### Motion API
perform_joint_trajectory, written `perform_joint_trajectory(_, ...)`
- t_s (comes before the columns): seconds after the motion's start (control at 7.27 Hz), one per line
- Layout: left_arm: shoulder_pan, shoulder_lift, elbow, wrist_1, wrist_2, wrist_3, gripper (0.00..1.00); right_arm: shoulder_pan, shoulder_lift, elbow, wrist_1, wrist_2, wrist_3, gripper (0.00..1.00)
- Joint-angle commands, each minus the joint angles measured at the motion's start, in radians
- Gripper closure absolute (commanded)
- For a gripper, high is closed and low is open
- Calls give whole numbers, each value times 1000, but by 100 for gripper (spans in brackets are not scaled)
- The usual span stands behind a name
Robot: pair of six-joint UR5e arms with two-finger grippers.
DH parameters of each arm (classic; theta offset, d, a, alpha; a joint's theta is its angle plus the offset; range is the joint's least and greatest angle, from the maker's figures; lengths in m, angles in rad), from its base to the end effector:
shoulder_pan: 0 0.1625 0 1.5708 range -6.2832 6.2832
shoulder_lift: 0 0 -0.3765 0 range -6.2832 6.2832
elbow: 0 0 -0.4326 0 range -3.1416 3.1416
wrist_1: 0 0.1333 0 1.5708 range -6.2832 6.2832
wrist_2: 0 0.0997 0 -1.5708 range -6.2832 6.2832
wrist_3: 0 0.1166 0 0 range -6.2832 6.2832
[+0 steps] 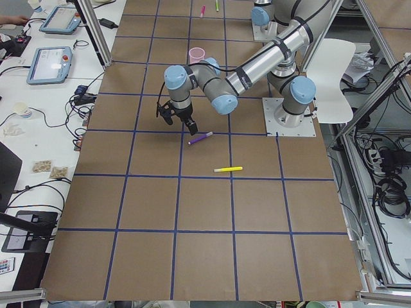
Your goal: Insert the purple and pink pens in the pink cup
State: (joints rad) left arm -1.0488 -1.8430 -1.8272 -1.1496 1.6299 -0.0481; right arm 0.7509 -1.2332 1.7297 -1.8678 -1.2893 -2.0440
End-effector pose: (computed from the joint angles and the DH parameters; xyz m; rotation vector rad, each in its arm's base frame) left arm 0.1704 -0.5497 0.1805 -0.8681 2.9801 0.1837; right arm -0.3114 -0.5173 0.1821 -1.6234 2.3839 -0.3647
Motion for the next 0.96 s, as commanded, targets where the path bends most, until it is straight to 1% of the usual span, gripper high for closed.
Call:
perform_joint_trajectory(0.0, 3, -47, -27, 22, -2, -4, 5, -63, 93, 33, 10, 80, -221, 3)
perform_joint_trajectory(0.14, 10, -58, -35, 42, 1, -3, 6, -88, 98, 83, -3, 105, -282, 4)
perform_joint_trajectory(0.28, 13, -83, -37, 54, 5, -1, 6, -91, 98, 114, -2, 122, -330, 4)
perform_joint_trajectory(0.41, 19, -108, -37, 79, 4, -1, 5, -91, 98, 131, -2, 119, -341, 10)
perform_joint_trajectory(0.55, 19, -129, -35, 103, 4, -1, 5, -91, 100, 136, -11, 119, -355, 13)
perform_joint_trajectory(0.83, 19, -159, -33, 137, 1, -3, 6, -91, 103, 137, -14, 108, -395, 18)
